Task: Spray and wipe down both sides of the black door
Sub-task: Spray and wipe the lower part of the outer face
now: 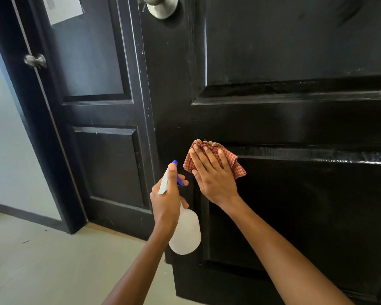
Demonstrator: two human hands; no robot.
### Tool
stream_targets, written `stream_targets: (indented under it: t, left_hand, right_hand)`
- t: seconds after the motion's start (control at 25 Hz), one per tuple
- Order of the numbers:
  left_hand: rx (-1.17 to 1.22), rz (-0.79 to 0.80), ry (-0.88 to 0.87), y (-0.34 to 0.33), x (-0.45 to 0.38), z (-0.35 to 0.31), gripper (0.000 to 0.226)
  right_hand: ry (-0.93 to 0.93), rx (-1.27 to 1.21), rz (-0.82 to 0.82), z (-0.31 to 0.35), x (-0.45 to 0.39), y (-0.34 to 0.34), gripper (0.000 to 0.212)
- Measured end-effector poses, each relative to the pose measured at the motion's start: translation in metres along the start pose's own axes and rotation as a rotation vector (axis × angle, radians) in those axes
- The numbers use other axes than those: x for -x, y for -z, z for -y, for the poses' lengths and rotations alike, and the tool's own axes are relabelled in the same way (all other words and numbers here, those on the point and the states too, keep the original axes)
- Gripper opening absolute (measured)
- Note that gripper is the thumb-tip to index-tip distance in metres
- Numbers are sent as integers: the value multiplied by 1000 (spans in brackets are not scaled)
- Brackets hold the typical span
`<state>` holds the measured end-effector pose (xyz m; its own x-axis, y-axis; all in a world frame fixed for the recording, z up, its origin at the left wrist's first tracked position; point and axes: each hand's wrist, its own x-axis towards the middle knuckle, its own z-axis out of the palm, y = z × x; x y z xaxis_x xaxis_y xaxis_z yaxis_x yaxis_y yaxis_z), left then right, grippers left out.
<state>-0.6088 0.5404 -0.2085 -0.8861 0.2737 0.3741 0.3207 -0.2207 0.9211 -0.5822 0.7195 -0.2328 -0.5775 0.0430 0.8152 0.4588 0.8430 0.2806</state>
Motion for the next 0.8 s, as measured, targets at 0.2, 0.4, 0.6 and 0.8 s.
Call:
stream_targets:
  t: [0.2,0.4,0.6,0.8]
  left_hand:
    - [21,74,26,-18,16,-3,51]
    - [50,147,61,-40,33,-8,52]
    - [38,166,73,-43,41,-5,48]
    - [25,174,66,-41,44,-5,49]
  right_hand:
    - [70,27,2,-49,20,23,63]
    - [-388,19,-116,-107,91,44,64]
    - [-954,-123,-276,-109,85,52,64]
    - [-666,-55,-170,-76,74,36,64]
